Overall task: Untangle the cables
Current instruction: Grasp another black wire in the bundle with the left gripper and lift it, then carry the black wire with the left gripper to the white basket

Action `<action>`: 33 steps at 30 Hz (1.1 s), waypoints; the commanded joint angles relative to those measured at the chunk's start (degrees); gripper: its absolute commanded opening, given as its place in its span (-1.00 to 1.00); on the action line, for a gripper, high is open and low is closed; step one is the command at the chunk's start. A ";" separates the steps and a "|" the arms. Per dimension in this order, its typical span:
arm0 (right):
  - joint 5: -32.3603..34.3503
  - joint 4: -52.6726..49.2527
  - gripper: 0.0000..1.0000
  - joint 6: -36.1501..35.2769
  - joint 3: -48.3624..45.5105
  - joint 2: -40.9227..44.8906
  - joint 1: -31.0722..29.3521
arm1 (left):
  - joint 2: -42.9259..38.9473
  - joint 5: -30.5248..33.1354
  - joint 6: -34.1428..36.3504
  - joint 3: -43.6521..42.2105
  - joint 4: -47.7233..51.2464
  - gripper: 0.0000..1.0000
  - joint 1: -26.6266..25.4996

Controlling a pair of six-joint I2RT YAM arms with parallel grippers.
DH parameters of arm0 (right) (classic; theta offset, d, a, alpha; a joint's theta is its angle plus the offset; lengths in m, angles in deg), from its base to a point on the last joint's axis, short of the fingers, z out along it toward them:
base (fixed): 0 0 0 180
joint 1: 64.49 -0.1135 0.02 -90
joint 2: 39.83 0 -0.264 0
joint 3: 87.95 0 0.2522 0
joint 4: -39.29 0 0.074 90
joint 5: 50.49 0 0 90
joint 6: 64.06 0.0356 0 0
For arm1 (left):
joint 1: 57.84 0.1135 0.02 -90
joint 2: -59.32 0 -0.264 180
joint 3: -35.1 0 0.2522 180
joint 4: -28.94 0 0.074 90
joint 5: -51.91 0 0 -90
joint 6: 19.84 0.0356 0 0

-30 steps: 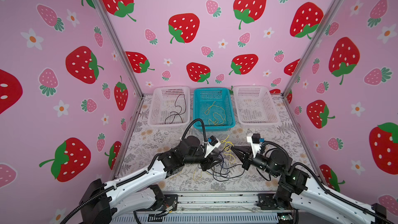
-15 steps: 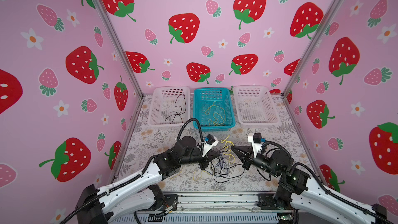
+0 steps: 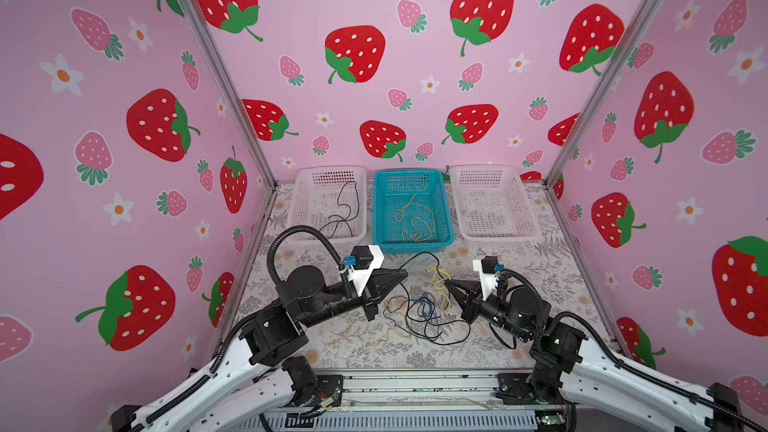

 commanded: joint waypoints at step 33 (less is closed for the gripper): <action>1.39 5.13 -1.00 4.45 -8.21 -4.66 1.67 | 8.10 7.37 12.61 15.74 0.46 -1.00 17.84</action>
